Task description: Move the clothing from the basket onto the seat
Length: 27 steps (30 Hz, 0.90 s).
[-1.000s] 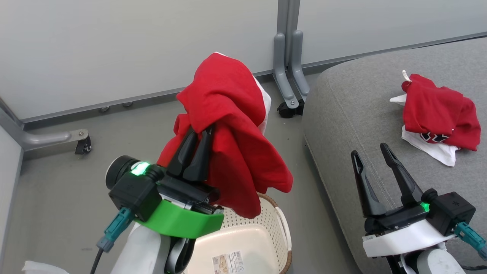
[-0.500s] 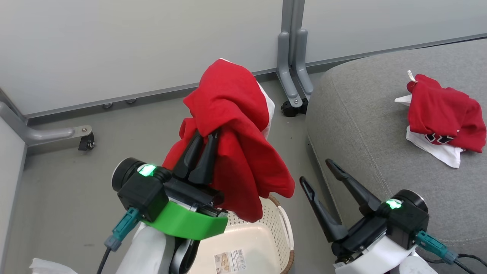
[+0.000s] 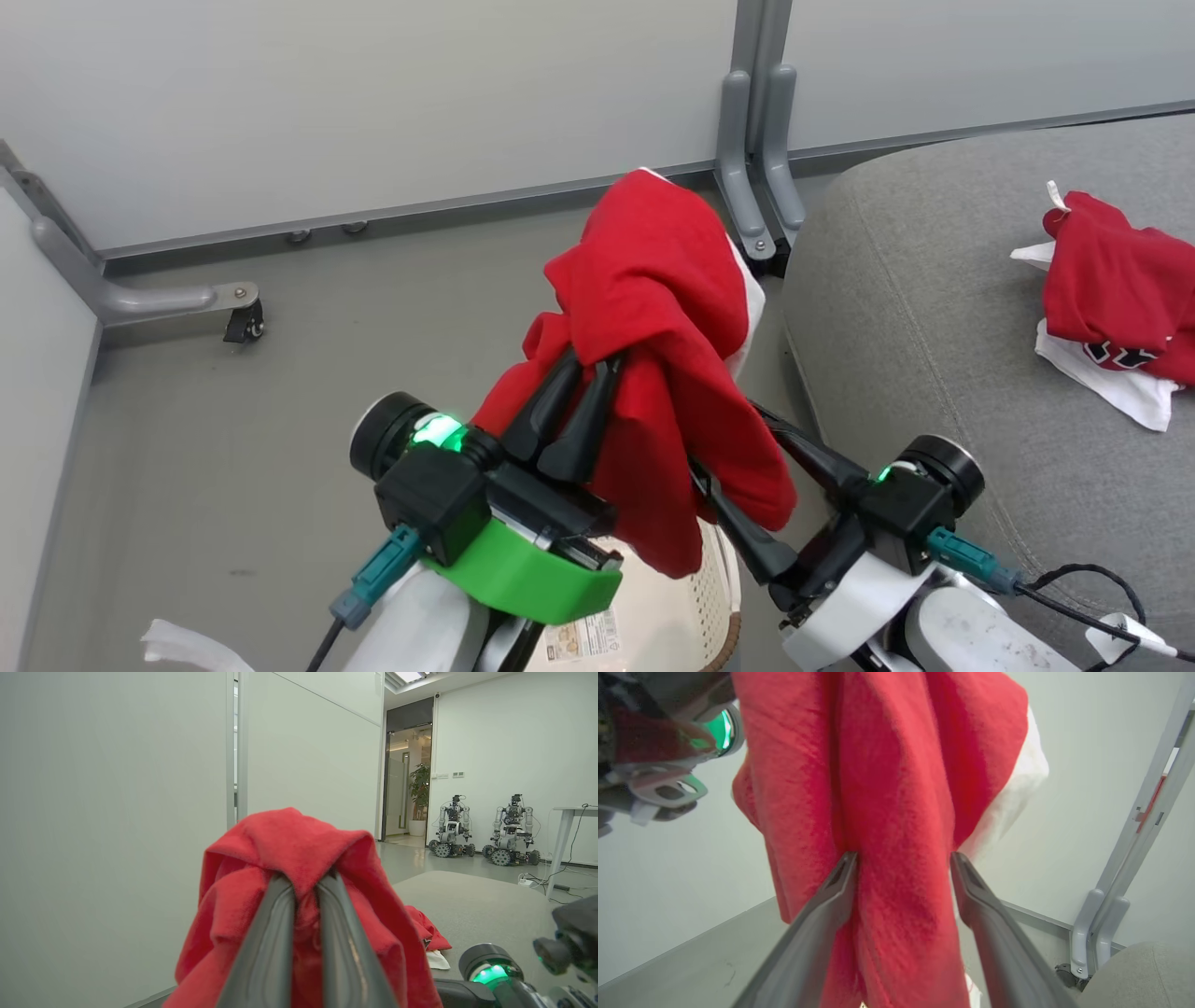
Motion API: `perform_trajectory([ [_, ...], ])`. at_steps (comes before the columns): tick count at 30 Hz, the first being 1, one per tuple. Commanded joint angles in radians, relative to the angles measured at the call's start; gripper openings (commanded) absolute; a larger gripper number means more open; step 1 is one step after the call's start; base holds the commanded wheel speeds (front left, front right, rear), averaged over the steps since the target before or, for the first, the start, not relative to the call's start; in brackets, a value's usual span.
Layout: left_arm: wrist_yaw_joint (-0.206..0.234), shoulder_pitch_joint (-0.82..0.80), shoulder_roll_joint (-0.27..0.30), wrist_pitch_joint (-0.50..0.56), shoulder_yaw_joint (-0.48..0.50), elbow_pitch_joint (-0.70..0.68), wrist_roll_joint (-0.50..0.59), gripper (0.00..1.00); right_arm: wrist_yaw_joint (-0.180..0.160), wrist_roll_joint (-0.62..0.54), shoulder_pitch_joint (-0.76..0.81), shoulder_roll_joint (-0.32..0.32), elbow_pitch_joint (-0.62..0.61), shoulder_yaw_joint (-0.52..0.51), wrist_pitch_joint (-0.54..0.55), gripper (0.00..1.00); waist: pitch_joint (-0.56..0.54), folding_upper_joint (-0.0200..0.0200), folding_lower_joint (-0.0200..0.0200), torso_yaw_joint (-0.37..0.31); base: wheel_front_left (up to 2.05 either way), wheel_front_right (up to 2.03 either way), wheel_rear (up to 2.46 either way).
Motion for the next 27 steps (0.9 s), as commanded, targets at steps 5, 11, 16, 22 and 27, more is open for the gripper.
perform_trajectory([
  [5,-0.004,-0.023,0.001,0.0,-0.041,0.006,-0.007,0.0,-0.001,0.021,-0.045,0.01,0.054,0.029,-0.003,1.0,0.001,0.0,0.0,0.022,0.0,0.0,0.0],
  [11,-0.003,-0.022,0.001,0.0,-0.083,0.009,-0.009,0.0,-0.001,0.022,-0.084,0.026,0.109,0.066,-0.003,1.0,0.001,0.0,0.0,0.03,0.0,0.0,0.0],
  [16,-0.003,-0.024,0.001,0.0,-0.115,0.017,-0.013,0.0,-0.001,0.025,-0.116,0.045,0.158,0.09,-0.003,1.0,-0.002,0.0,0.0,0.038,0.0,0.0,0.0],
  [22,-0.003,-0.027,0.001,0.0,-0.136,0.025,-0.016,0.0,-0.001,0.034,-0.134,0.067,0.189,0.103,-0.003,0.0,-0.006,0.0,0.0,0.048,0.0,0.0,0.0],
  [27,-0.004,-0.019,0.001,-0.001,-0.128,0.034,-0.01,0.0,-0.001,0.023,-0.114,0.073,0.169,0.076,-0.003,0.0,-0.01,0.0,0.0,0.051,0.0,0.0,0.0],
])
